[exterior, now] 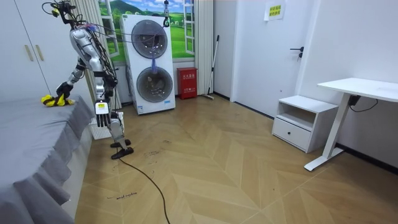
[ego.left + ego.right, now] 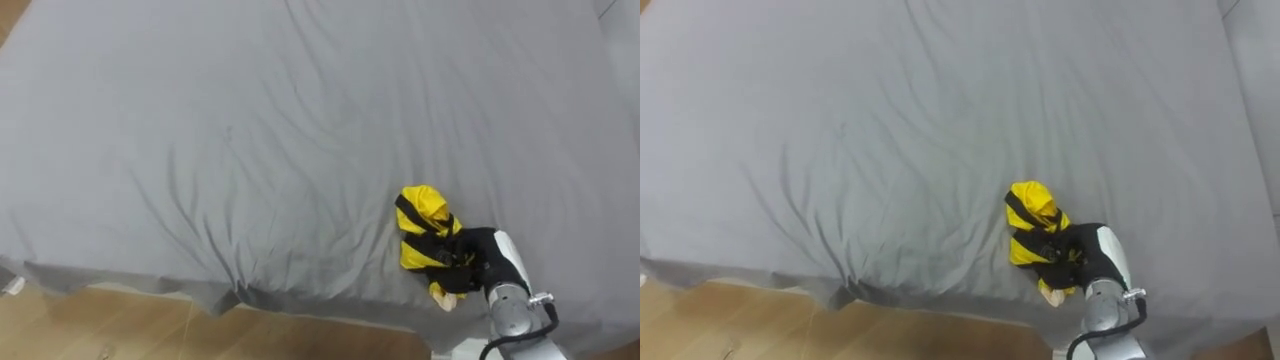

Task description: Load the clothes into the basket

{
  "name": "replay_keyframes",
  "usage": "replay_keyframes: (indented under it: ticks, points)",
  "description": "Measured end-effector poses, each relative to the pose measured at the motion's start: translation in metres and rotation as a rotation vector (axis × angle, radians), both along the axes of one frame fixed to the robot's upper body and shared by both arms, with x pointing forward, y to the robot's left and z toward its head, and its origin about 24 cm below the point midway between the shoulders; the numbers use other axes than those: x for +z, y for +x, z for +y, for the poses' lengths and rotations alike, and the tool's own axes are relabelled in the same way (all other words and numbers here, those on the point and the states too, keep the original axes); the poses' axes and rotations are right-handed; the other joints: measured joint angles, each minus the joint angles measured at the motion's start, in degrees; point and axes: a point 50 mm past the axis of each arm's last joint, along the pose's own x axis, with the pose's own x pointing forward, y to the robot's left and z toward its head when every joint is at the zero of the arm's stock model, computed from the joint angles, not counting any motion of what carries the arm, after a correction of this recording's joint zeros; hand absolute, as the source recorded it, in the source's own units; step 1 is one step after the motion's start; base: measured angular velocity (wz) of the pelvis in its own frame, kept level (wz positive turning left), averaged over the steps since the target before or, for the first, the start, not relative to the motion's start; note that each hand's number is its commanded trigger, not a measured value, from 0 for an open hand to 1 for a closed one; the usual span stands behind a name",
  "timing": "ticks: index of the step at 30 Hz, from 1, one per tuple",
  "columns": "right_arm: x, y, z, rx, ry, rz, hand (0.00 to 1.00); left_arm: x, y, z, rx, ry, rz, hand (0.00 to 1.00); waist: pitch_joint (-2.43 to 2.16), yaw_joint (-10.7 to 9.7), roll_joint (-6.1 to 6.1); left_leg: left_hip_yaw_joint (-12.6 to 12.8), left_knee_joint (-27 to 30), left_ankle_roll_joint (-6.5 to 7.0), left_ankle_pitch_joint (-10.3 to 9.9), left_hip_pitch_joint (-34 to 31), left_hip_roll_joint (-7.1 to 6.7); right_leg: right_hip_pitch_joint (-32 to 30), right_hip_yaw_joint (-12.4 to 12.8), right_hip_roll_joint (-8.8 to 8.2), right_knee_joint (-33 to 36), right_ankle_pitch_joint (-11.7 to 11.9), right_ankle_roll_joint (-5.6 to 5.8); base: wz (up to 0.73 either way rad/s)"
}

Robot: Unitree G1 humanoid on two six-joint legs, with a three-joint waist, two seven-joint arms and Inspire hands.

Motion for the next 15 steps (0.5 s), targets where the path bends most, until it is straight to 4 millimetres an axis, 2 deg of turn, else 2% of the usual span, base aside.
replay_keyframes:
  ticks: [4,8,10,12,15]
  points:
    - [-0.004,-0.01,-0.001,-0.048,0.081,-0.005,1.0,0.0,0.0,0.0,0.001,-0.001,-0.01,0.0,0.06,-0.41,-0.11,0.24,-0.61,0.0,0.0,1.78,0.0,1.42,0.37,0.0,-0.08,0.0,0.01,-0.03]
    - [0.002,-0.018,0.002,-0.029,0.123,-0.053,1.0,0.002,0.0,0.003,0.025,0.004,-0.029,0.0,0.33,-0.99,-0.65,1.96,-1.8,0.0,-0.01,4.94,0.07,3.24,2.68,0.16,-0.15,-0.09,0.16,-0.24]
    - [0.011,-0.023,0.002,-0.037,0.173,-0.107,1.0,0.003,-0.004,0.008,0.057,0.009,-0.039,0.0,0.49,-2.08,-1.02,2.85,-2.7,0.01,-0.01,7.34,0.05,4.91,3.89,0.34,-0.41,-0.19,0.32,-0.21]
    - [0.018,-0.026,0.0,-0.038,0.203,-0.144,1.0,0.002,-0.014,0.011,0.086,0.013,-0.024,0.0,0.47,-3.33,-1.17,3.77,-3.73,0.0,-0.04,10.24,0.04,7.24,5.24,0.66,-1.14,-0.26,0.49,-0.27]
    - [0.033,-0.022,-0.007,-0.06,0.205,-0.218,1.0,0.001,-0.019,0.012,0.092,0.019,-0.013,0.0,0.38,-6.12,-1.35,5.18,-4.56,0.01,-0.18,12.88,0.11,9.0,6.73,0.94,-1.15,-0.4,0.73,-0.25]
